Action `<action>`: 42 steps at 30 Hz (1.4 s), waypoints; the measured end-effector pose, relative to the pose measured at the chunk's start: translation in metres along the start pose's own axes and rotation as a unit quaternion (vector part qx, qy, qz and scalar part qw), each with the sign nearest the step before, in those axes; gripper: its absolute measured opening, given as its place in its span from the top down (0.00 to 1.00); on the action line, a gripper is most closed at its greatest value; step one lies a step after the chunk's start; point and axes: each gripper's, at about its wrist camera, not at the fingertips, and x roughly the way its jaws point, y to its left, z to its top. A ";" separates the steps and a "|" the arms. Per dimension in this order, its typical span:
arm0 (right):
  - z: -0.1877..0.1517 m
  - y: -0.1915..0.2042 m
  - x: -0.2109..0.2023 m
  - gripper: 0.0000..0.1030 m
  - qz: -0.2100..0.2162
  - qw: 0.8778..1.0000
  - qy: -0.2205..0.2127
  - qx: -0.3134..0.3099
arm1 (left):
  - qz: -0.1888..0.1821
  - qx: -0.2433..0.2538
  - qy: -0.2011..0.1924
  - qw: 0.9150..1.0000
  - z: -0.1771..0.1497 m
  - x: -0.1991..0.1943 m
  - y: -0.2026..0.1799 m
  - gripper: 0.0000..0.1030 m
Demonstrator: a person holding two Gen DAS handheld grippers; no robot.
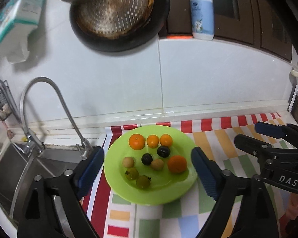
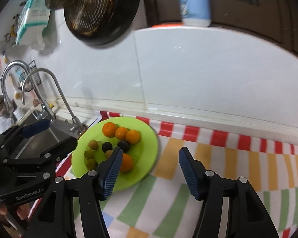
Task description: Organize fruits
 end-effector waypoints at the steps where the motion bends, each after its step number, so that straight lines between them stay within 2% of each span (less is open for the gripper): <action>1: -0.003 -0.002 -0.008 0.38 -0.003 1.000 -0.002 0.006 | 0.003 -0.001 -0.004 1.000 -0.002 -0.006 -0.002 0.10; 4: -0.011 -0.009 -0.031 0.34 -0.014 1.000 -0.011 0.019 | 0.015 -0.002 -0.019 1.000 -0.008 -0.030 -0.009 0.04; 7: -0.022 -0.015 -0.056 0.26 -0.029 0.999 -0.029 0.034 | 0.017 -0.003 -0.031 0.999 -0.014 -0.052 -0.014 0.00; 11: -0.035 -0.018 -0.090 0.18 -0.059 0.996 -0.051 0.042 | 0.015 -0.007 -0.041 0.999 -0.022 -0.075 -0.018 0.00; 15: -0.049 -0.020 -0.120 0.15 -0.088 0.993 -0.063 0.048 | 0.005 -0.006 -0.044 0.999 -0.030 -0.098 -0.026 0.00; 27: -0.094 -0.018 -0.189 0.15 -0.147 0.985 -0.076 0.053 | -0.028 0.009 -0.061 0.998 -0.047 -0.147 -0.049 0.00; 35: -0.113 -0.017 -0.223 0.15 -0.159 0.982 -0.084 0.061 | -0.033 0.024 -0.083 0.996 -0.051 -0.179 -0.061 0.00; 42: -0.116 -0.014 -0.239 0.15 -0.166 0.980 -0.096 0.062 | -0.042 0.027 -0.092 0.994 -0.053 -0.194 -0.064 0.00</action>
